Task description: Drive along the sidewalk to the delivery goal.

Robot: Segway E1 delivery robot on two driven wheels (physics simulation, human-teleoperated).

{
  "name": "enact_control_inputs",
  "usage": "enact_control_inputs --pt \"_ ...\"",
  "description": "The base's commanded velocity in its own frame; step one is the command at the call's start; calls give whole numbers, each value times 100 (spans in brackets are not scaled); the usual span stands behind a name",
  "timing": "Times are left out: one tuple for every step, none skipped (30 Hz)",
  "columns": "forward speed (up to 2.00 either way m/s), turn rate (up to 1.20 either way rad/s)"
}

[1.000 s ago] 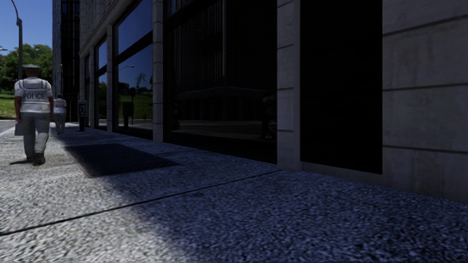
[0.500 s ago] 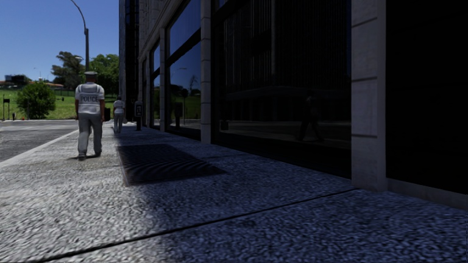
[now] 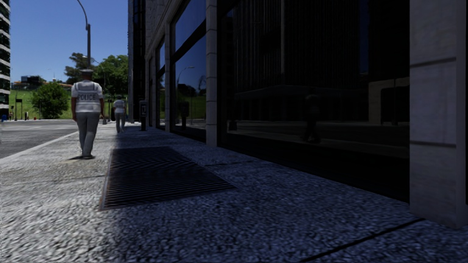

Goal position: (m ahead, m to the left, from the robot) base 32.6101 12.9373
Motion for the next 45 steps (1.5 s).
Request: enact_control_inputs --pt "146 55" --pt "146 56" --pt "146 56" --pt "146 55" --pt "146 54" --pt "146 53" --pt "146 53" --pt "146 53" --pt "146 53" --pt "146 53" --pt "146 53" --pt "146 53" --pt "146 53" --pt "146 53" --pt "146 53" --pt "146 51" --pt "146 47" --pt "146 47" --pt "146 45" --pt "146 44" --pt "146 44" --pt "146 44" --pt "146 44" --pt "146 44" --pt "146 44" --pt "146 44" --pt "146 44" --pt "145 44" --pt "145 44" --pt "145 44" --pt "145 39" --pt "145 27" --pt "145 24" --pt "145 24" --pt "144 23" --pt "144 19" --pt "144 16" --pt "144 16" --pt "144 8" --pt "144 0" --pt "144 0" --pt "144 0" --pt "144 0" --pt "144 0" --pt "144 0"
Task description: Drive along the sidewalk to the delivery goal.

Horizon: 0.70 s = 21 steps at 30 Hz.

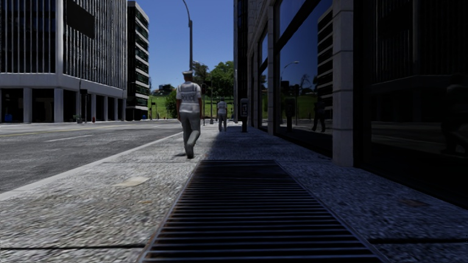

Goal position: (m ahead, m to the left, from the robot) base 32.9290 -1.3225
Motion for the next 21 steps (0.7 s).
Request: enact_control_inputs --pt "144 0" --pt "144 0" --pt "144 0" --pt "144 0" --pt "144 0" --pt "143 0" --pt "143 0" --pt "143 0" --pt "143 6" --pt "143 15" --pt "143 15" --pt "143 22" --pt "143 31" --pt "143 38" --pt "143 38" --pt "143 39" --pt "143 39" --pt "143 39" --pt "143 39" --pt "143 39" --pt "143 32"
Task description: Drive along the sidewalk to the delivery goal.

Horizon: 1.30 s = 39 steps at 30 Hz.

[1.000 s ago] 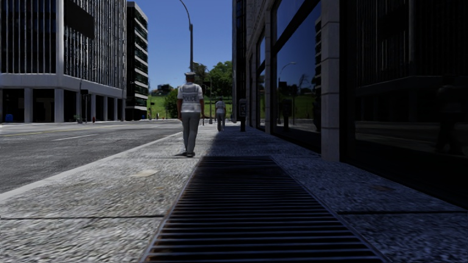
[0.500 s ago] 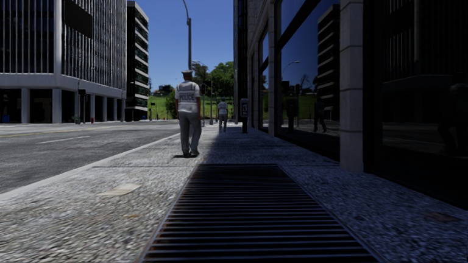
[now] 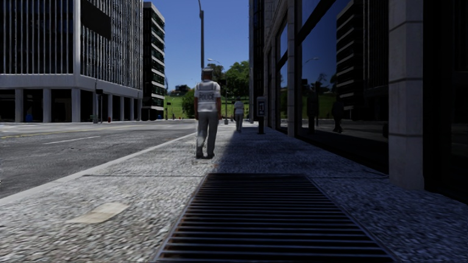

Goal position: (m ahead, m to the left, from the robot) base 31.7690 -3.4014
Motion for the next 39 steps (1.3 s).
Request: enact_control_inputs --pt "143 32" --pt "143 0" --pt "143 0" --pt "143 0" --pt "143 0" --pt "145 0" --pt "158 0" --pt "158 0" --pt "173 0" --pt "200 0" --pt "200 0" --pt "200 0" --pt "179 0" --pt "148 0" --pt "127 0" --pt "127 0" --pt "121 0" --pt "120 0" --pt "120 0" --pt "123 0" --pt "125 0" --pt "125 0" --pt "125 0" --pt "125 0" --pt "120 0" --pt "116 0" --pt "116 0" --pt "113 0" --pt "119 0" --pt "119 0" --pt "117 0" --pt "0 0" --pt "0 0" --pt "0 0" --pt "0 0" --pt "0 0" --pt "79 0" --pt "79 0" --pt "106 0"
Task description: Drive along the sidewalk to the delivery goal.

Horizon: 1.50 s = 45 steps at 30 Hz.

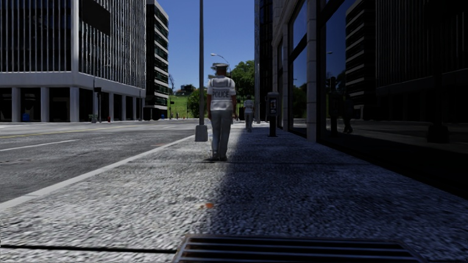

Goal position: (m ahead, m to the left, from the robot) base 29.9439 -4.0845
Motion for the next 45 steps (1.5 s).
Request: enact_control_inputs --pt "115 0" --pt "117 0" --pt "117 0" --pt "115 0" --pt "114 0" --pt "114 0" --pt "114 0" --pt "114 0" --pt "113 0" --pt "113 0" --pt "111 0" --pt "108 0" --pt "107 0" --pt "107 0" --pt "107 0" --pt "107 0" --pt "107 0" --pt "107 0" --pt "107 0" --pt "107 0" --pt "107 0" --pt "107 0" --pt "107 0" --pt "107 0" --pt "107 0" --pt "107 0" --pt "107 0" --pt "107 0" --pt "107 0" --pt "107 0" --pt "106 0" --pt "106 0" --pt "106 0" --pt "106 0" --pt "106 0" --pt "106 0" --pt "106 0" --pt "106 0" --pt "106 0" --pt "107 0" --pt "107 0" --pt "108 0" --pt "108 0" --pt "108 0" --pt "108 0"
